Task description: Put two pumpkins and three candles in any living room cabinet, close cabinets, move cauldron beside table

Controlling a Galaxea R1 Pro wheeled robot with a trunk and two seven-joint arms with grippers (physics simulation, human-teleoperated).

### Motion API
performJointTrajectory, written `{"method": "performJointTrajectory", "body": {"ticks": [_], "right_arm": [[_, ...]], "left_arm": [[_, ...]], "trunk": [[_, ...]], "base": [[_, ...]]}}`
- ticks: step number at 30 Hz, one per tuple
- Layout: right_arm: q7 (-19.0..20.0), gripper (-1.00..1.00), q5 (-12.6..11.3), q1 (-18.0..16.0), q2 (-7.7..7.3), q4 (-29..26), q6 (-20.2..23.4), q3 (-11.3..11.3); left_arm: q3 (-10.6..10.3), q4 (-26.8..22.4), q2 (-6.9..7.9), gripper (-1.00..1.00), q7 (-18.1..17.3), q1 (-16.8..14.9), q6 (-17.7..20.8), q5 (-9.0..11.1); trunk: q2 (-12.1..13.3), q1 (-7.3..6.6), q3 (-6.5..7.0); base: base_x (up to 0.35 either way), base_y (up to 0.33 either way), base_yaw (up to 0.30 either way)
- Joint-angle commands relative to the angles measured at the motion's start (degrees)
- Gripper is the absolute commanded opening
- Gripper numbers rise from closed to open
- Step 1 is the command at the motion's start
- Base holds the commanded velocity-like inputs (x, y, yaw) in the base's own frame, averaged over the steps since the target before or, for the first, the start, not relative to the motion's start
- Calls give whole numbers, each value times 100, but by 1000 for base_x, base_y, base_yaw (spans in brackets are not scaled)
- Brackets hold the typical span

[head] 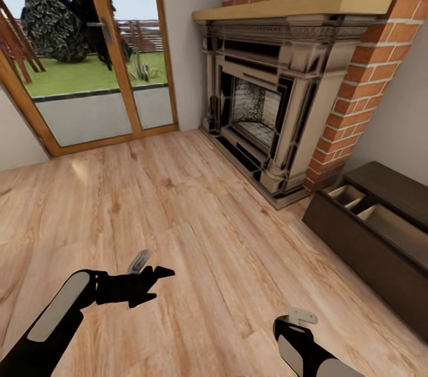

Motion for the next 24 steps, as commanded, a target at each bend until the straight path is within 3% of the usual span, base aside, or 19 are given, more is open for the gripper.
{"method": "performJointTrajectory", "body": {"ticks": [1, 24], "right_arm": [[-39, -100, -18, -3, -1, -7, 28, 52], [-40, -100, -18, -4, -1, -15, 24, 52]], "left_arm": [[-4, -7, 6, 100, 58, -2, -4, 62], [-2, -9, 7, 100, 57, -2, -4, 53]], "trunk": [[-2, -1, -5], [-2, -1, -5]], "base": [[0, 0, -279], [0, 0, -279]]}}
